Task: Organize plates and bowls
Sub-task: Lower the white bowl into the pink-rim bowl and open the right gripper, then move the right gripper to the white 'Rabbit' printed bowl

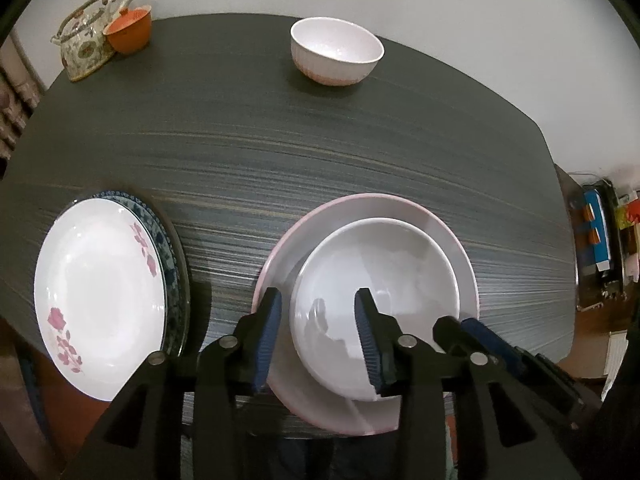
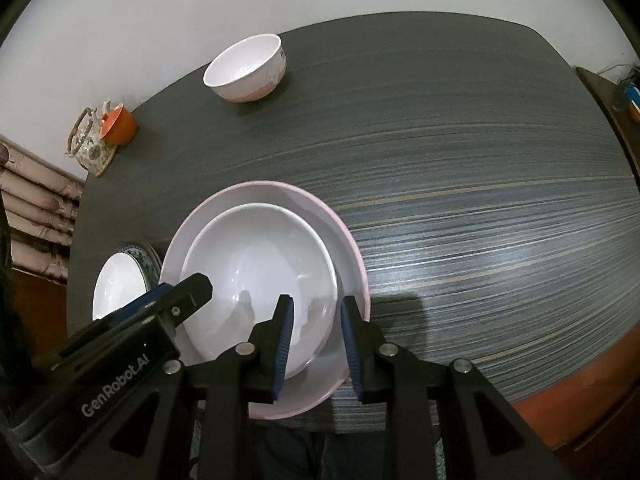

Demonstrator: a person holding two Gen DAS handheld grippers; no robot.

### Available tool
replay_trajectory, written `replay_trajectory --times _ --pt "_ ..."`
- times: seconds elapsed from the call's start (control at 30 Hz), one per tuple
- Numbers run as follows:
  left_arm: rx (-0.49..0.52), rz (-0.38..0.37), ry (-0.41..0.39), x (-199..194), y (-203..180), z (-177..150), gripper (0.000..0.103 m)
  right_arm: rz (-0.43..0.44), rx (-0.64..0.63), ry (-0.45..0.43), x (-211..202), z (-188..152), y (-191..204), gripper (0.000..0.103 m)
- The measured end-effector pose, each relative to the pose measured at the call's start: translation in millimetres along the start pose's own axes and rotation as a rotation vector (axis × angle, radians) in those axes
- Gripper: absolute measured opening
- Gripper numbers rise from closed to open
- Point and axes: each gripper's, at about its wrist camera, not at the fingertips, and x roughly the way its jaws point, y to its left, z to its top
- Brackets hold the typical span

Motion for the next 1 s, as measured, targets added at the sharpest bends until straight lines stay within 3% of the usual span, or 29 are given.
replay_trajectory --times 0.23,0.4,0.6,1.0 --pt "0.021 -0.024 -0.044 -13.4 1.0 -3.3 0.038 -0.016 -0.021 -0.069 -13.9 1.0 2.6 0.028" --pt "0.009 -0.032 -0.079 -24.8 7.2 -5.8 0.041 -0.092 -0.066 -0.143 -22.6 2.9 5.8 0.028" --pt "-0.003 -0.037 -0.101 -30.4 13.1 -4.9 0.041 -0.127 -0.087 -0.172 -25.1 5.8 6.9 0.028" --pt "-0.013 0.013 -0.135 -30.9 19.7 6.6 0.043 -0.203 -0.149 -0.279 -37.8 9.2 13.3 0.028"
